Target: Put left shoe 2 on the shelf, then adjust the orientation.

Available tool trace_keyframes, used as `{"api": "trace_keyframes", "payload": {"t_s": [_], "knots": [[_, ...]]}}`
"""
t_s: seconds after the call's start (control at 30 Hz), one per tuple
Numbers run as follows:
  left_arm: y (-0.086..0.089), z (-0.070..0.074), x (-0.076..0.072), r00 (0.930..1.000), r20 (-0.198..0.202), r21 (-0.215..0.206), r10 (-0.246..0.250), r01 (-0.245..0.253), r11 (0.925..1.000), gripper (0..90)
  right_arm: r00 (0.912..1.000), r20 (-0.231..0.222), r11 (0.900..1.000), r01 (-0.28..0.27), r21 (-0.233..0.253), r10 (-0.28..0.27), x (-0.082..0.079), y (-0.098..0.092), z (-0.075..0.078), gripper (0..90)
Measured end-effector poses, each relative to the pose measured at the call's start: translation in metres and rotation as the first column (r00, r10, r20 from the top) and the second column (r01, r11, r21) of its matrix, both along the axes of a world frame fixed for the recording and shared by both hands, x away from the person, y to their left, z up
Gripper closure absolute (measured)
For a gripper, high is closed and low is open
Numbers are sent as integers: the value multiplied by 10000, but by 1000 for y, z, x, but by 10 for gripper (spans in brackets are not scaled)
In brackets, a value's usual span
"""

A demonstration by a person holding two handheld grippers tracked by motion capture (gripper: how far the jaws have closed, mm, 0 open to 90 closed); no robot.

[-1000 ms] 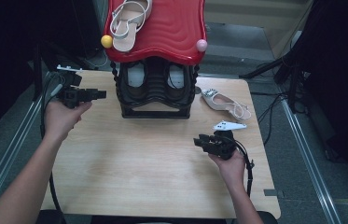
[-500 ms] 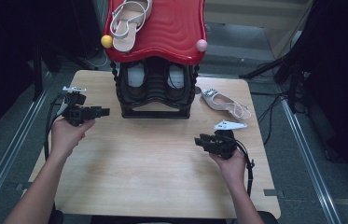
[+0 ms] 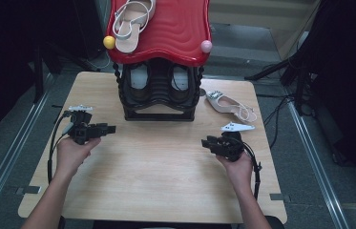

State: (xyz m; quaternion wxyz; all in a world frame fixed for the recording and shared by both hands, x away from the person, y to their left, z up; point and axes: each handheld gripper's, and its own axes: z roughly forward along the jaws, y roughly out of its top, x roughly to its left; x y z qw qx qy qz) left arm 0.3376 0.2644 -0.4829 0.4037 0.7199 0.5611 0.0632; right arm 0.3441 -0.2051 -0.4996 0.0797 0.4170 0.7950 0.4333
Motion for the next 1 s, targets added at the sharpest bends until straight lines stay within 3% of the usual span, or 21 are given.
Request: {"api": "trace_keyframes", "payload": {"t_s": [0.2,0.47,0.83,1.0], "knots": [[-4,-8,-5,9999,2,303,-120,120,9995,507,9999,-153,10000,44,-58,-45,2,-2,0,757],[-7,-10,-7,9994,169,219,-293,290,9993,507,9996,-133,9992,248,-314,-252,3,-6,3,900],[-13,-7,-11,9979,248,86,-605,603,9981,502,9965,-70,9963,827,-246,-829,13,-19,14,900],[-18,-8,-11,9973,185,225,-710,706,9973,502,9938,16,9933,1114,-293,-1115,23,-28,19,900]]}}
